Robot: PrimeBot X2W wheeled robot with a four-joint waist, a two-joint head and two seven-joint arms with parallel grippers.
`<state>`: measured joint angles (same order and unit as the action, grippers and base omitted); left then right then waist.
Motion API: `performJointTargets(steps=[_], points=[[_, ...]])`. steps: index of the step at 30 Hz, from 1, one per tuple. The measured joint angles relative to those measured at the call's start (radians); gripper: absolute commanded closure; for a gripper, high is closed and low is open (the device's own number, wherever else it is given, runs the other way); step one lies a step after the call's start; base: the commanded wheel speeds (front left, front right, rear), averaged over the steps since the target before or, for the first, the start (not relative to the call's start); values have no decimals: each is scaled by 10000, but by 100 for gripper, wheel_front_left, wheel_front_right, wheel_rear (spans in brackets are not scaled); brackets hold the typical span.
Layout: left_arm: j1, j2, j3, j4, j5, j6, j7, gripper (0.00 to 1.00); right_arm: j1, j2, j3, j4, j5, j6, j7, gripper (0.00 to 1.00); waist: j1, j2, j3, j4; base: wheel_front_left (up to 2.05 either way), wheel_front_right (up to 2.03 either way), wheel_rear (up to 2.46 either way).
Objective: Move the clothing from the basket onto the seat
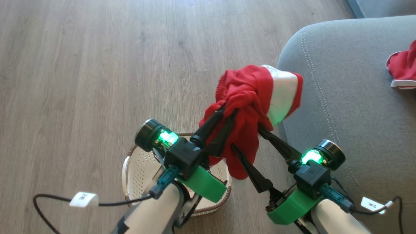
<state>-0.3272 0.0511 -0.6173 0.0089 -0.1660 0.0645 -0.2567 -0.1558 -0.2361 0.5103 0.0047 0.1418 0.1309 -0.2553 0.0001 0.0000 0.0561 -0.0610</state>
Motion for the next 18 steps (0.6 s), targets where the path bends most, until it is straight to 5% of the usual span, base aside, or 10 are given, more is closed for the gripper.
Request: performJointTargets(steps=[18], points=[[-79,13,-1820,0,-186,-4,2,100,-211,117,173,815,-203,0,0,0,0,0,-198,122,0,0,0]])
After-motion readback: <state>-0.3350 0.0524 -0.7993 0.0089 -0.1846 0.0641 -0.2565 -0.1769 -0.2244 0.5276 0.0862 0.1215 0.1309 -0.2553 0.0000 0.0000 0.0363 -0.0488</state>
